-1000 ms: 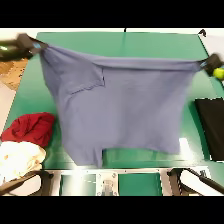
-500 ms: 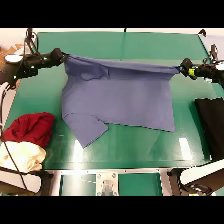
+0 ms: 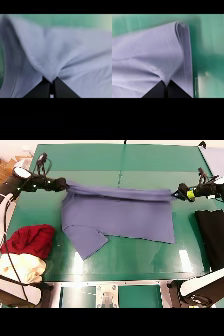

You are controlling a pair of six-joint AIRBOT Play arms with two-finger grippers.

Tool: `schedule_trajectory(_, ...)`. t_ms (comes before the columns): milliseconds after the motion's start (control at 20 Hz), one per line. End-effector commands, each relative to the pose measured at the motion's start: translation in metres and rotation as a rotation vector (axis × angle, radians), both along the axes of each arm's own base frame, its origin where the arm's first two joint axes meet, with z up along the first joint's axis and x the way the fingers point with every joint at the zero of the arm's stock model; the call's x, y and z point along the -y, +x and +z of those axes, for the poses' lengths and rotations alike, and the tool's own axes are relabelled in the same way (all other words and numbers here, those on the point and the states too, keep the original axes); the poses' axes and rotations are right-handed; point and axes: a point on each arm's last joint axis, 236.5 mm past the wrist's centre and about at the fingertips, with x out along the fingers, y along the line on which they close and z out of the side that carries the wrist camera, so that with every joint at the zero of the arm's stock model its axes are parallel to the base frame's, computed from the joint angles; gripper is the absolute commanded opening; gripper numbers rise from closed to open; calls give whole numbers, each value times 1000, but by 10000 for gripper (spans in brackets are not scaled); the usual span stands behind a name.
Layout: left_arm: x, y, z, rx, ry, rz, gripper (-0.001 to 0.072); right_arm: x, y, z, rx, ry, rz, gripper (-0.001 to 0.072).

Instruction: Fold the shirts.

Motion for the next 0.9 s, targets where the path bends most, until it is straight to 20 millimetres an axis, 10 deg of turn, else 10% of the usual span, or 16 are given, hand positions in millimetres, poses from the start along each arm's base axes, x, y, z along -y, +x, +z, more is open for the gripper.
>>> schedule_trajectory(0,-5,-27,-30,-112,73,-43,33,-8,-36,-24,-130,16,37,9)
schedule_trajectory(250,15,-29,-42,-105,81,-56,34,-17,-48,-35,-169,36,46,16)
schedule_trajectory(300,16,-31,-42,-122,69,-53,83,-18,-51,-32,-179,46,59,157)
schedule_trajectory(350,18,-39,-39,-154,62,-77,500,-18,-57,-26,-201,57,77,292)
schedule_trajectory(400,18,-47,-33,-204,41,-86,679,-11,-67,-19,-251,52,82,292)
schedule_trajectory(500,9,-73,-13,-337,-2,-115,642,22,-96,-9,-379,-28,22,273)
schedule_trajectory(550,2,-89,-5,-418,-29,-117,641,39,-112,-3,-423,-79,-17,140)
schedule_trajectory(600,-5,-106,-1,-495,-51,-118,529,51,-125,2,-452,-118,-57,34)
schedule_trajectory(650,-9,-125,1,-564,-65,-140,181,58,-139,6,-470,-144,-86,11)
schedule_trajectory(700,-11,-142,3,-611,-73,-161,33,58,-155,10,-476,-150,-100,11)
schedule_trajectory(850,-13,-190,1,-640,-34,-137,32,39,-207,11,-482,-139,-147,9)
